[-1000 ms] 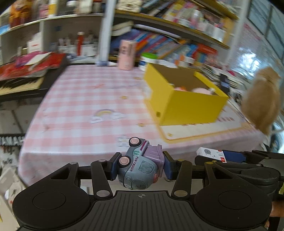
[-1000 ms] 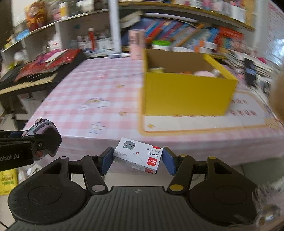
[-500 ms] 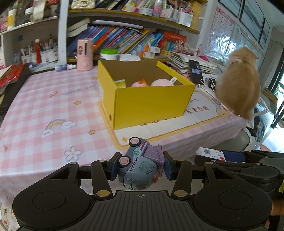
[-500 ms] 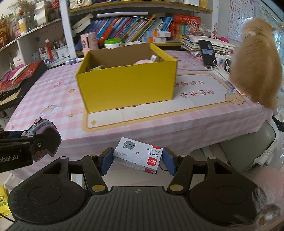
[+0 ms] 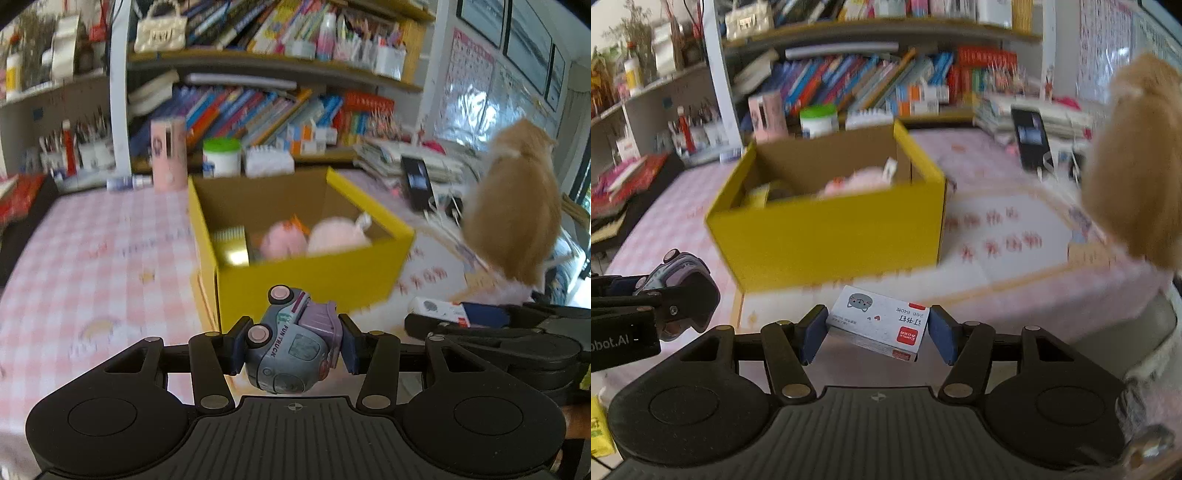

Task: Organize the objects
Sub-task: 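Carry the toy car and card box with both tools over the yellow box, then lower the toy car and card box into the box and open both tools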

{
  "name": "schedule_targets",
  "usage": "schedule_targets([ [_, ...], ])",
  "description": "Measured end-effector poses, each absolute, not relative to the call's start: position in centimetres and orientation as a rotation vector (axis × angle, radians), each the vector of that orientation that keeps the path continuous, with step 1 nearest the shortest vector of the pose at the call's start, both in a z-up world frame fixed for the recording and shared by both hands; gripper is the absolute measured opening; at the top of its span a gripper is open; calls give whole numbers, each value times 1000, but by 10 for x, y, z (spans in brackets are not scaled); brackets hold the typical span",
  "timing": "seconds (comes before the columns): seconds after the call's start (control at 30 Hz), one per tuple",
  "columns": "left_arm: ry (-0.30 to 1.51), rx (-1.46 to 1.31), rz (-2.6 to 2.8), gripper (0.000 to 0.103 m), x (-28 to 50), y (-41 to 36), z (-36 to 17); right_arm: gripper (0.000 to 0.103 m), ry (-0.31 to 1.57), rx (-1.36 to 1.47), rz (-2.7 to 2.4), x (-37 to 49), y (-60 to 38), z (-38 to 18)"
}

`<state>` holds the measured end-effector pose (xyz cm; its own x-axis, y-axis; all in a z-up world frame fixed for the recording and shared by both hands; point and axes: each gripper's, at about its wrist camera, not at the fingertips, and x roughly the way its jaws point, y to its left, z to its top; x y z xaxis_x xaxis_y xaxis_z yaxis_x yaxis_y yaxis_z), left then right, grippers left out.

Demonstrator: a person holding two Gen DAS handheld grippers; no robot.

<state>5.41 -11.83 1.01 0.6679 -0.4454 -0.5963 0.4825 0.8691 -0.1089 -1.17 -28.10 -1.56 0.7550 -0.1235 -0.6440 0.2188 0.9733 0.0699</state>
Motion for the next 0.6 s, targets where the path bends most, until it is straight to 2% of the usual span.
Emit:
schedule_targets([
  [0.33,557,116,-423,47,124,-159,29,57,519,99,-139,58,-325,23],
  [0.6,630,221,-365,47,166,-192,-2,57,531,86,-67,115,-345,23],
])
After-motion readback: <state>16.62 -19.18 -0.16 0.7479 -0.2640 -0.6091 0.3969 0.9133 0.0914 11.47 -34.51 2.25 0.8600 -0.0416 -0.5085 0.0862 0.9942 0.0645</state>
